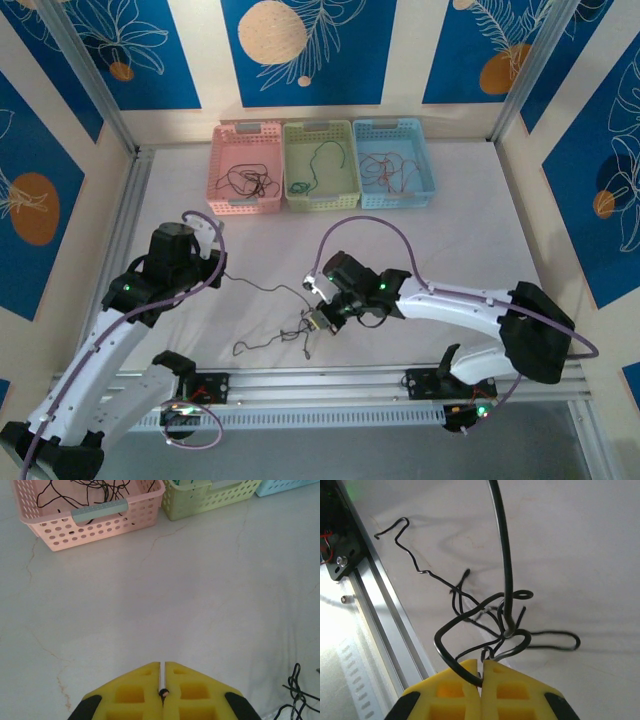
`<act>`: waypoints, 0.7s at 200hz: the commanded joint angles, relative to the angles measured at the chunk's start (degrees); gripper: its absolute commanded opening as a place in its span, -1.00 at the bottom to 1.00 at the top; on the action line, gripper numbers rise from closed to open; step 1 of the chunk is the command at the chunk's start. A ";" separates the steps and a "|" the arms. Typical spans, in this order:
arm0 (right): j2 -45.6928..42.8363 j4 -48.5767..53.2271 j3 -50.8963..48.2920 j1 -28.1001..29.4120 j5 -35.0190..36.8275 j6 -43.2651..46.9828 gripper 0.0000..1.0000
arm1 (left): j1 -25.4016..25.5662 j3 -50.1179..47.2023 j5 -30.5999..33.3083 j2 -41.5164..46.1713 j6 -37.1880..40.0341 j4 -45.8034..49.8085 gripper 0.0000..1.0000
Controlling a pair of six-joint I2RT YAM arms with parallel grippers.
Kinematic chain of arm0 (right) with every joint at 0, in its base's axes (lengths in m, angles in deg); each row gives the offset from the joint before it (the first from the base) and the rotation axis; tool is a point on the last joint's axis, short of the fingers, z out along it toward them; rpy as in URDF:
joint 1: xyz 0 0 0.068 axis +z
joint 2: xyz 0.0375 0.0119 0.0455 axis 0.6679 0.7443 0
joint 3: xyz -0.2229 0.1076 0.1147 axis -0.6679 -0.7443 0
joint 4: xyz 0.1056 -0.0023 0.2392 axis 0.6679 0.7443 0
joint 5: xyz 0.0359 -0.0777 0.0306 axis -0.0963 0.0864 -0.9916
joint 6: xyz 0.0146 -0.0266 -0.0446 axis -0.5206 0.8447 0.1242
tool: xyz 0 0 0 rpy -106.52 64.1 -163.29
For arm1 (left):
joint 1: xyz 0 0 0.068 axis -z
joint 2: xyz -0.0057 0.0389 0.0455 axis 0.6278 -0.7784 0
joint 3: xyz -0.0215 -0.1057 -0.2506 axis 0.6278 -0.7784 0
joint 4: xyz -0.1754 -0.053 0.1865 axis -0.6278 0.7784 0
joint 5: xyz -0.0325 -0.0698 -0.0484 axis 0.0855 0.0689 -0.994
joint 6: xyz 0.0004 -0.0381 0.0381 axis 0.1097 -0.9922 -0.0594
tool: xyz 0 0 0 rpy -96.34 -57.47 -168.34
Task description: Untangle the cables
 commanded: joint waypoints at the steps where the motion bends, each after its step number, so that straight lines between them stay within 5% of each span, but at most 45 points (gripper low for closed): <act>1: -3.46 0.09 -2.11 -1.45 -0.59 -0.72 -1.00 | -0.73 -0.47 0.43 0.34 -0.84 -1.09 -1.00; 39: -8.22 -1.49 -4.76 -4.63 -2.69 -1.54 -1.00 | -0.70 -0.45 2.94 0.87 -1.34 -1.10 -1.00; 78: -13.08 -3.52 -8.03 -10.82 -2.19 -4.82 -1.00 | -0.79 -0.03 14.68 4.49 -1.86 0.58 -1.00; 140: -26.35 -3.22 -17.69 -37.90 -2.19 -15.75 -1.00 | -2.00 0.42 25.14 7.83 -2.28 2.34 -1.00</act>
